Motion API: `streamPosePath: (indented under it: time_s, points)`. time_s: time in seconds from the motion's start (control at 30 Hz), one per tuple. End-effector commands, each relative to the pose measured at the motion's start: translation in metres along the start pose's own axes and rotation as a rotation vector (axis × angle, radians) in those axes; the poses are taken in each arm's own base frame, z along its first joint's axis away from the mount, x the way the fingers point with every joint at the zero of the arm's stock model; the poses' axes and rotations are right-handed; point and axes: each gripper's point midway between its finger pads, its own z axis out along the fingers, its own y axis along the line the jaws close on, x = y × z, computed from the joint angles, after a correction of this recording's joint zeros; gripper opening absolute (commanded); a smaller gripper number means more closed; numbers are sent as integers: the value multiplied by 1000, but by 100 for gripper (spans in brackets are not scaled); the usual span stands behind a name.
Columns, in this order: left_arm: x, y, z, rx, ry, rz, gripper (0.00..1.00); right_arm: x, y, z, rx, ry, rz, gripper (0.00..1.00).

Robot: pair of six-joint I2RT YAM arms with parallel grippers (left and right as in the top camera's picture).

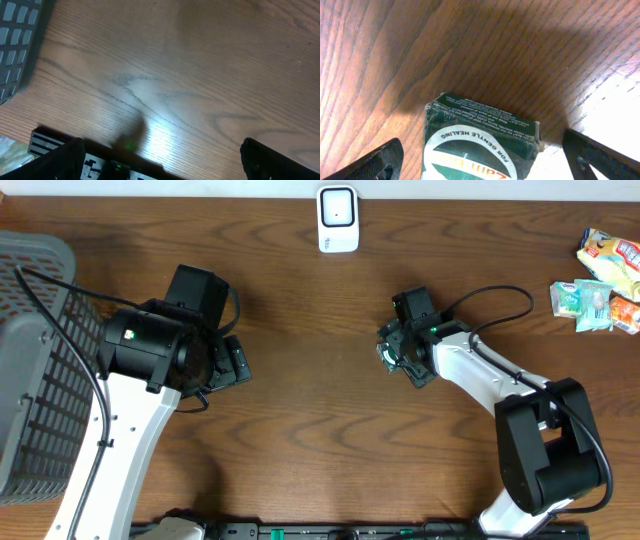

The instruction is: Scan the item barcode

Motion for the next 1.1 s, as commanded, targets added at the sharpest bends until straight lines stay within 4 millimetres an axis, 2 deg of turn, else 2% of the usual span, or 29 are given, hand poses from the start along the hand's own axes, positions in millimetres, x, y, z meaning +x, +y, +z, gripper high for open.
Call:
streamPosePath:
  time_s: [0.0, 0.2, 0.5, 0.63, 0.73, 0.77, 0.9, 1.07]
  points:
    - [-1, 2, -2, 1, -7, -14, 98, 10, -6, 12, 30, 37, -15, 96]
    - [-1, 2, -2, 1, -7, -14, 98, 13, -11, 19, 53, 41, -19, 86]
    - [-1, 2, -2, 1, -7, -14, 98, 28, -27, 39, 116, 95, -34, 83]
    - [-1, 2, -2, 1, -7, -14, 98, 28, -37, 36, 155, 101, -33, 82]
    - [-1, 2, -2, 1, -7, -14, 98, 28, -36, 34, 153, 101, -53, 69]
    - [-1, 2, -2, 1, -7, -14, 98, 27, -35, 33, 148, 102, -75, 68]
    - [-1, 2, -2, 1, -7, -14, 98, 23, -29, 27, 131, 100, -135, 71]
    - [-1, 2, -2, 1, -7, -14, 98, 11, -29, 9, 162, 83, -183, 68]
